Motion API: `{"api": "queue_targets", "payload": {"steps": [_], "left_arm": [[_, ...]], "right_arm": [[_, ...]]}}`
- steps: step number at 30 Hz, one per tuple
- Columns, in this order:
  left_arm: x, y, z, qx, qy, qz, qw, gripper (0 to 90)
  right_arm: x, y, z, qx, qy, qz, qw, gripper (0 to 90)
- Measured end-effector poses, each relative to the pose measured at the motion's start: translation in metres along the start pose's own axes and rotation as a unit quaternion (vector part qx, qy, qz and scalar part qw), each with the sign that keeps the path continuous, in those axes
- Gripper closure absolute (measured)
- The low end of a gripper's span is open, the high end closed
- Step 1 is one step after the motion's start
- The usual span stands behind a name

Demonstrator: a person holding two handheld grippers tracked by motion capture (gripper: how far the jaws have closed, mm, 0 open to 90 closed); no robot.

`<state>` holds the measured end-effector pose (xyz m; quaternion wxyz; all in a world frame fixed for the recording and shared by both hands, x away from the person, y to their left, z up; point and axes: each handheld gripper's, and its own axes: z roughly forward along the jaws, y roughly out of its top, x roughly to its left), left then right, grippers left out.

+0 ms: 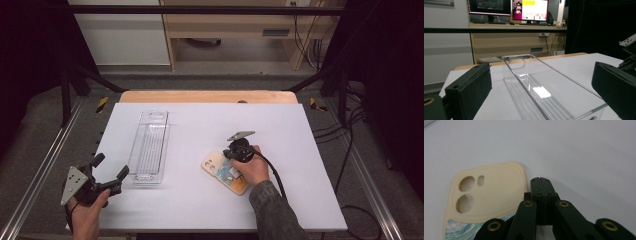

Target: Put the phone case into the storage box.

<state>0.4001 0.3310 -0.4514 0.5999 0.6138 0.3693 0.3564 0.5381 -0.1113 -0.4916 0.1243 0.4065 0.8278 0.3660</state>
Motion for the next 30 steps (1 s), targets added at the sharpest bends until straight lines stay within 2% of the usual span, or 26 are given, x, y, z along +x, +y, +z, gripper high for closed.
{"api": "queue_targets", "payload": {"steps": [14, 30], "left_arm": [[0.0, 0.0, 0.0, 0.0, 0.001, 0.0, 1.0, 2.7], [-0.001, 0.0, 0.0, 0.0, -0.001, 0.001, 1.0, 2.7]], "right_arm": [[0.03, 0.009, 0.004, 0.021, 0.035, -0.049, 0.998, 90.0], [0.038, 0.01, 0.001, 0.014, 0.053, -0.058, 0.9968, 90.0]]}}
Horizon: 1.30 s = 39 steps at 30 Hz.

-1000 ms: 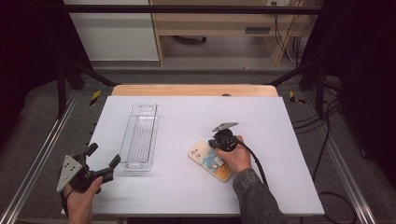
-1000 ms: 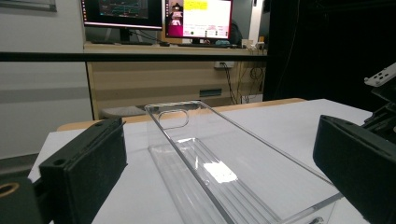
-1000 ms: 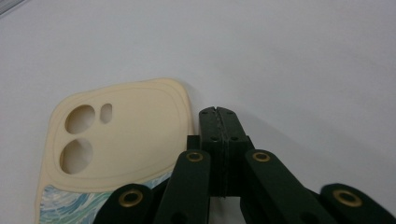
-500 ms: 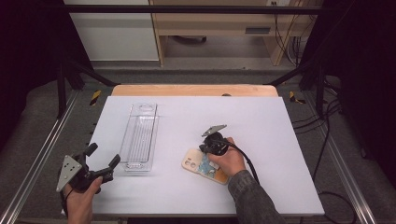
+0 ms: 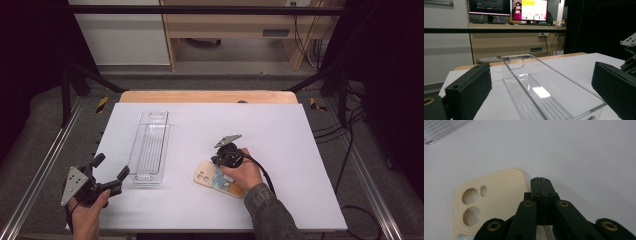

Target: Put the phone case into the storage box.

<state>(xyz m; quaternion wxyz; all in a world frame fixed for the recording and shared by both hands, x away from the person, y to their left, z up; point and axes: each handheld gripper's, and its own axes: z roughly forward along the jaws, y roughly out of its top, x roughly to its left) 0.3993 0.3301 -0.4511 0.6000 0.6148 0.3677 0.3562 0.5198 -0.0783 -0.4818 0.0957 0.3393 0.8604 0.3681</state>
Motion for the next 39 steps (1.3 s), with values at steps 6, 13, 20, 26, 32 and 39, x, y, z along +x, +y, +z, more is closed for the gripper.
{"api": "queue_targets", "payload": {"steps": [6, 13, 20, 26, 32, 39], "left_arm": [[0.0, 0.0, -0.001, -0.002, 0.0, -0.002, 1.0, 2.7], [0.0, 0.0, 0.0, -0.002, 0.0, -0.002, 1.0, 2.7], [0.0, -0.001, 0.001, 0.001, -0.002, 0.0, 1.0, 2.6], [-0.001, -0.001, 0.002, 0.004, -0.002, 0.004, 1.0, 2.6], [-0.003, -0.001, 0.001, 0.001, -0.009, 0.007, 0.9999, 1.9], [-0.004, 0.0, 0.001, 0.0, -0.015, 0.012, 0.9998, 0.9]], "right_arm": [[0.001, 0.0, -0.007, -0.01, -0.016, -0.001, 0.9998, 88.4], [0.008, 0.004, -0.029, -0.043, -0.017, -0.012, 0.9989, 76.8], [0.017, 0.005, -0.044, -0.043, -0.014, -0.021, 0.9988, 48.1], [0.019, 0.003, -0.052, -0.026, -0.021, -0.025, 0.9991, 22.9], [0.02, -0.004, -0.055, -0.008, -0.015, -0.025, 0.9995, 5.8], [0.019, -0.011, -0.061, 0.01, -0.019, -0.039, 0.999, 6.1]]}}
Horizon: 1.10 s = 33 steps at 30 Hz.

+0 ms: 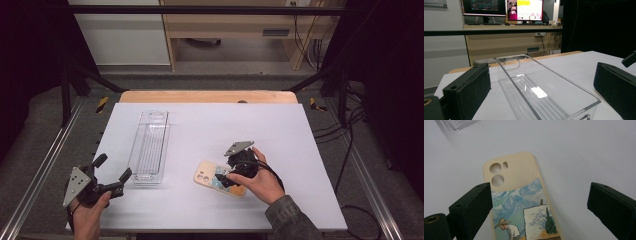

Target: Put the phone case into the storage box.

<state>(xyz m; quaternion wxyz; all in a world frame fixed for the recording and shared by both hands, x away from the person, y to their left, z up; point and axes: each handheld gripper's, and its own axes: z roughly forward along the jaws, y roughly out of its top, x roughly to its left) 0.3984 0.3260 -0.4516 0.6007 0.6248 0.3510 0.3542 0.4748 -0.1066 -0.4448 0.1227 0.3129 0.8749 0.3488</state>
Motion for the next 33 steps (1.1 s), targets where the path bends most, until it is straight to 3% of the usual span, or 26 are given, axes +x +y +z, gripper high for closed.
{"api": "queue_targets", "payload": {"steps": [13, 33], "left_arm": [[0.0, 0.0, 0.0, 0.001, -0.002, 0.0, 1.0, 0.5], [-0.001, -0.001, 0.001, 0.003, -0.007, 0.004, 1.0, 0.5]], "right_arm": [[-0.003, -0.009, -0.008, 0.024, 0.014, -0.025, 0.9993, 5.7], [-0.002, -0.028, 0.002, 0.079, 0.035, -0.041, 0.9954, 6.5]]}}
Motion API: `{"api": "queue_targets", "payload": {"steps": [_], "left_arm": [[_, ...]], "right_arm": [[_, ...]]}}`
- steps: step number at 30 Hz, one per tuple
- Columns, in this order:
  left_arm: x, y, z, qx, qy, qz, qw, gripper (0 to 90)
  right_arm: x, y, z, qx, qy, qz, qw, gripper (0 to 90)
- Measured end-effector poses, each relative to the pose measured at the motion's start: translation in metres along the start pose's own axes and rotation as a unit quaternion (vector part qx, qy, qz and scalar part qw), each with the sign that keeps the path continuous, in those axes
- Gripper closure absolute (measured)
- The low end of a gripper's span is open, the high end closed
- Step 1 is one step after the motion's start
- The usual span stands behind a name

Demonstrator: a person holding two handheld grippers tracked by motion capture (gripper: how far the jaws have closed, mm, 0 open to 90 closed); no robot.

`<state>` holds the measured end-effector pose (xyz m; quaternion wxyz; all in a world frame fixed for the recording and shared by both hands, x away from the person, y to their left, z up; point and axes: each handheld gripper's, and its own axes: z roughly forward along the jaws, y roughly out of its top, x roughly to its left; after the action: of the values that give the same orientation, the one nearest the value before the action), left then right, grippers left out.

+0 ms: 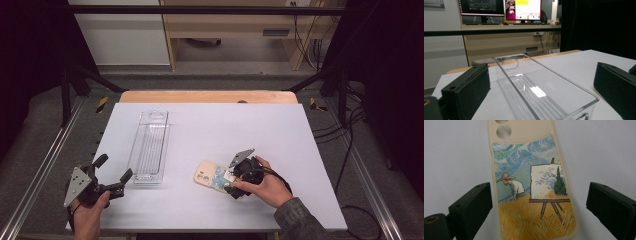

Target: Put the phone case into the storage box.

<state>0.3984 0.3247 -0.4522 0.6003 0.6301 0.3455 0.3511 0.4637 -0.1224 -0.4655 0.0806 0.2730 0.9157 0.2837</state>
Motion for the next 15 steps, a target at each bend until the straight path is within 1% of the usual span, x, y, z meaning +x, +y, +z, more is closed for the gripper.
{"api": "queue_targets", "payload": {"steps": [4, 9, 15], "left_arm": [[0.0, 0.0, 0.0, 0.0, 0.0, -0.001, 1.0, 0.5], [0.001, 0.0, 0.0, 0.0, 0.0, -0.001, 1.0, 0.5], [0.0, 0.0, 0.0, 0.0, 0.0, -0.001, 1.0, 0.5]], "right_arm": [[-0.001, -0.001, 0.003, 0.006, 0.001, -0.005, 1.0, 6.5], [-0.002, -0.001, 0.007, 0.015, 0.004, 0.0, 0.9999, 6.4], [-0.002, -0.001, 0.012, 0.027, 0.014, -0.005, 0.9995, 6.2]]}}
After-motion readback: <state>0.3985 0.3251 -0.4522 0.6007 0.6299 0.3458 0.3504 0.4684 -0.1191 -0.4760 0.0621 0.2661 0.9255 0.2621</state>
